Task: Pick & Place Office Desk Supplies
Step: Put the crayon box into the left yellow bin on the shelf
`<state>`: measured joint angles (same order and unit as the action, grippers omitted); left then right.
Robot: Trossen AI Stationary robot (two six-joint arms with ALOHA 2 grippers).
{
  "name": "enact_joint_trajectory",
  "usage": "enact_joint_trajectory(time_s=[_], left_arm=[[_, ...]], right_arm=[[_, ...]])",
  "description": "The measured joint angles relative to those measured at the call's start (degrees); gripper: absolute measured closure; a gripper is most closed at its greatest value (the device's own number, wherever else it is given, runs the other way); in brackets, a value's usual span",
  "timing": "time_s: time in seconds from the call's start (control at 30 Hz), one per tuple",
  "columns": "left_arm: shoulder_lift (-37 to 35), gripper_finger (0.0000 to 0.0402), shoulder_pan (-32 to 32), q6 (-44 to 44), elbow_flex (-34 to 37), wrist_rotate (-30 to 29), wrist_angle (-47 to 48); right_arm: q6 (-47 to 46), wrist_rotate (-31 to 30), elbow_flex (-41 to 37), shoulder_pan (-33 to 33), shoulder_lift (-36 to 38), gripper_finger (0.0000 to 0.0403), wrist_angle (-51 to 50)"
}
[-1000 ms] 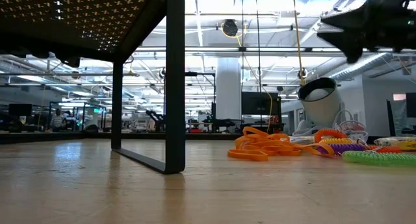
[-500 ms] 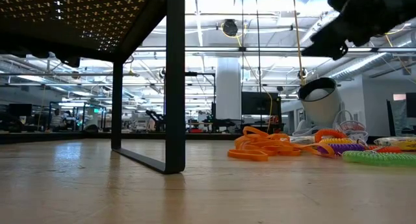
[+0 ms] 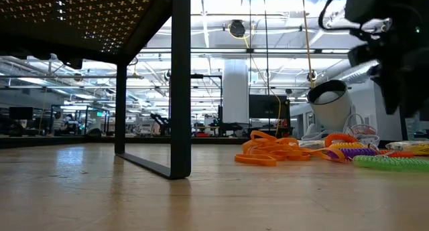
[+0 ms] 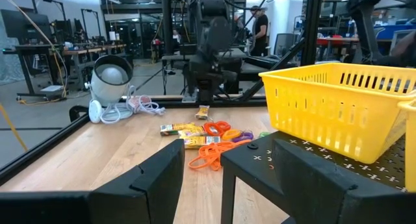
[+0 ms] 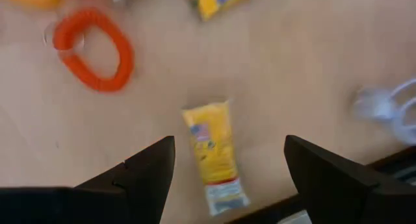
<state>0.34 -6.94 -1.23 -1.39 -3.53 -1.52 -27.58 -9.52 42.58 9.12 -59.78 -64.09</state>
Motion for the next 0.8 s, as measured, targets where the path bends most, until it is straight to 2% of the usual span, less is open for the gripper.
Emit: enact_joint_trajectory(time_s=[0.23,0.43,0.57,0.8], left_arm=[[0.0,0.0160,0.0,0.0,0.0,0.0,0.0],[0.0,0.0160,0.0,0.0,0.0,0.0,0.0],[0.0,0.0160,0.0,0.0,0.0,0.0,0.0],[0.0,0.0160,0.0,0.0,0.0,0.0,0.0]], right_arm=[[0.3,2.3,-3.3,0.0,-3.9,0.0126,0.4],[0.7,4.3,-6.8,0.0,-6.2,0.0126,6.2],[-8.1,3.8,-6.8,0.0,-8.8,0.0126,7.1],[-11.8,3.7,-8.0,-0.4,-13.5,0.0127,9.5]])
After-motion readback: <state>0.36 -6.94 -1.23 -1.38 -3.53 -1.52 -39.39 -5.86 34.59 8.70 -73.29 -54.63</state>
